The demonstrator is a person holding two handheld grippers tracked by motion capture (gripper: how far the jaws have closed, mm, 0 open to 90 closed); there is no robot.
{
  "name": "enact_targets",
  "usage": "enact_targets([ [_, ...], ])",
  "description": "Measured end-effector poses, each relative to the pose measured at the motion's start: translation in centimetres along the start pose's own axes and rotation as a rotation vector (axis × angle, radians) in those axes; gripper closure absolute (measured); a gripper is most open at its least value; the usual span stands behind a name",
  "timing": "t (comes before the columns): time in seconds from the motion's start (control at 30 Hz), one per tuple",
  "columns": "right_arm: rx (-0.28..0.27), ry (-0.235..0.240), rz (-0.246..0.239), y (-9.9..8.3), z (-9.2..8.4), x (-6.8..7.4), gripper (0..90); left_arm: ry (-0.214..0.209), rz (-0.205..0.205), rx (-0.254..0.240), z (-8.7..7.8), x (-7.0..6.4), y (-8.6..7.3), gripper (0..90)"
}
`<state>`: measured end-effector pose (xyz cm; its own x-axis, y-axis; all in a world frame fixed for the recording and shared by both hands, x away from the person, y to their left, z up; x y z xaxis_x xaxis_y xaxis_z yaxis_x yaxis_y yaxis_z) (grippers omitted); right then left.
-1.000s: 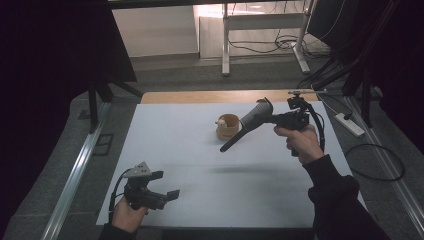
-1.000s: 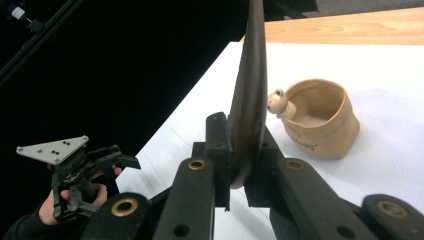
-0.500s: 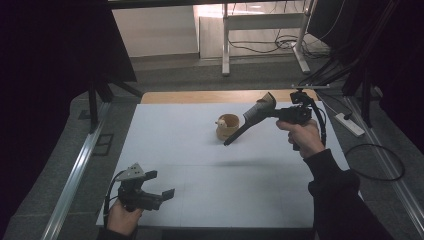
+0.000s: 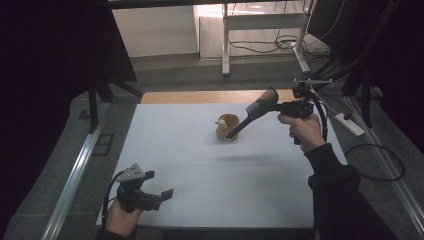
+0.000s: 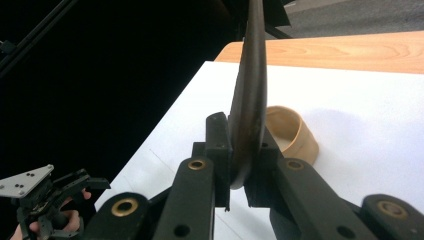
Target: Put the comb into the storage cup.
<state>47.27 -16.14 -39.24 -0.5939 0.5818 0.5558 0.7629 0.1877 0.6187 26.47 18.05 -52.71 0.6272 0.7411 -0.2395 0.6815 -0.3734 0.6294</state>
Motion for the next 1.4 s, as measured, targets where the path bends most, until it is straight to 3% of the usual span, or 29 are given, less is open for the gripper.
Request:
enact_targets([
  [0.13, -0.005, -0.012, 0.000, 0.5, -0.1, -0.1, 84.2, 0.037, -0.017, 0.016, -0.1, 0.3, -0.2, 0.0],
  [0.6, -0.026, -0.048, 0.011, 2.4, -0.3, -0.6, 84.2, 0.068, -0.006, 0.046, -0.5, 0.8, -0.6, 0.0],
  [0.97, -0.036, -0.074, 0.016, 3.6, 0.2, -1.2, 84.2, 0.072, 0.003, 0.075, -0.5, 1.0, -0.9, 0.0],
  [1.4, -0.047, -0.119, 0.031, 4.8, 0.9, -2.2, 84.2, 0.055, -0.004, 0.076, -0.4, 1.1, -0.9, 0.3],
])
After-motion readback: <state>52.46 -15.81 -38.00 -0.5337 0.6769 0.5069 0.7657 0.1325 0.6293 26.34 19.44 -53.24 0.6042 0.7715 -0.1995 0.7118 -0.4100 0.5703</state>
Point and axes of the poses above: each handheld gripper's, and its own axes: z roughly forward along the jaws, y roughly out of its top, x roughly to its left, the point moved 8 cm from there along z, roughly forward along the jaws, and after that the axes turned 11 degrees about x, right-handed, at the moved point
